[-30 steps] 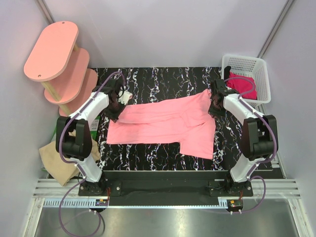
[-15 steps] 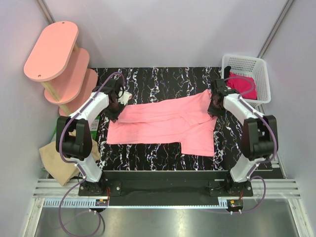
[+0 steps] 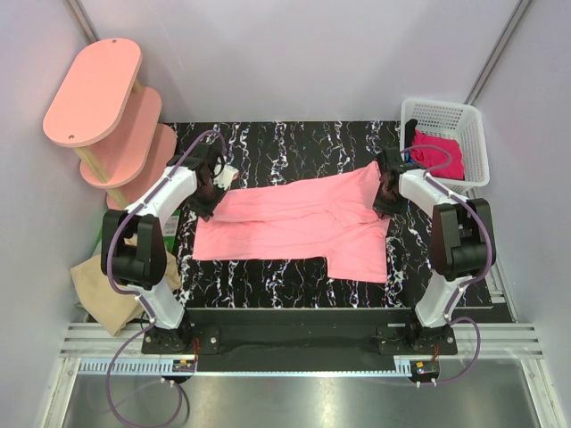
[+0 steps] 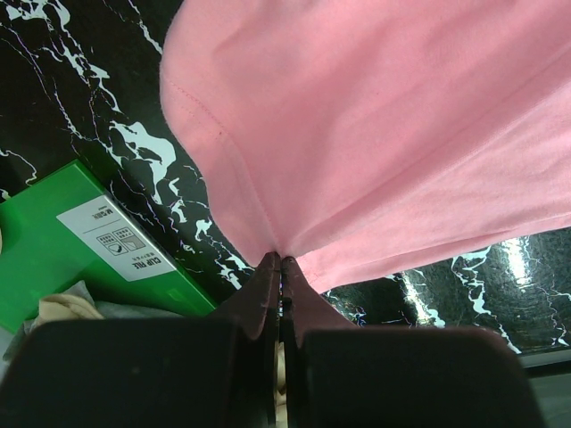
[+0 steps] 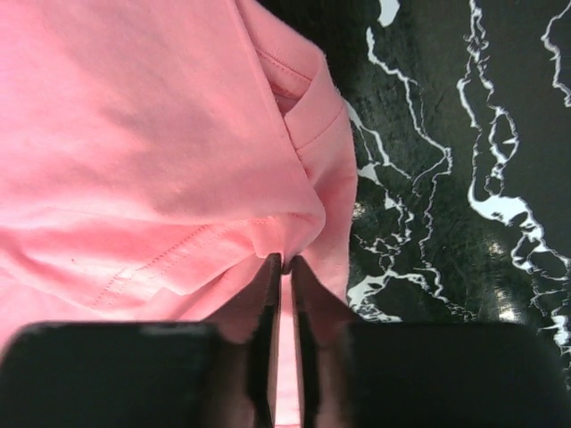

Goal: Fold and stack the t-shirts

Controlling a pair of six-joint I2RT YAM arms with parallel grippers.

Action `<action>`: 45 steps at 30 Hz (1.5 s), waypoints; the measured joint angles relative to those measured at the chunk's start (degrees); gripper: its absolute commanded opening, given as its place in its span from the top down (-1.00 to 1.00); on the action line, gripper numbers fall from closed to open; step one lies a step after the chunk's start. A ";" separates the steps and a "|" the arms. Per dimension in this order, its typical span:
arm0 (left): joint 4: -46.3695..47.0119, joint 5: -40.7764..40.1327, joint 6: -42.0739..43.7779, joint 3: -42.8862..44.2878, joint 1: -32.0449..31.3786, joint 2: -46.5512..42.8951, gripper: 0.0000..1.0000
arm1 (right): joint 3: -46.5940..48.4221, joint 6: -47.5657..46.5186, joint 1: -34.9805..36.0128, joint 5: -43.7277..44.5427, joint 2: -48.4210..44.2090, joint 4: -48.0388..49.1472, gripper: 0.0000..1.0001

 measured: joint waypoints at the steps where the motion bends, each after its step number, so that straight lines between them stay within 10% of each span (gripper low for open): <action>1: 0.00 0.00 0.00 0.00 0.00 0.00 1.00 | 0.11 0.17 0.00 0.22 0.00 0.02 0.41; 10: 0.15 0.02 0.04 -0.87 0.00 0.00 1.00 | 0.42 -0.26 -0.02 2.86 0.00 -0.02 0.10; 26: 0.44 0.04 0.04 -1.55 0.00 0.00 1.00 | 2.69 -0.22 0.00 5.20 0.72 -0.04 0.66; 35: 0.48 0.04 0.02 -1.81 0.00 0.00 1.00 | 2.80 -0.02 0.00 5.22 0.74 -0.02 0.01; 45: 0.48 0.04 0.04 -1.99 0.00 0.00 1.00 | 0.87 0.00 0.00 5.33 0.72 -0.04 0.26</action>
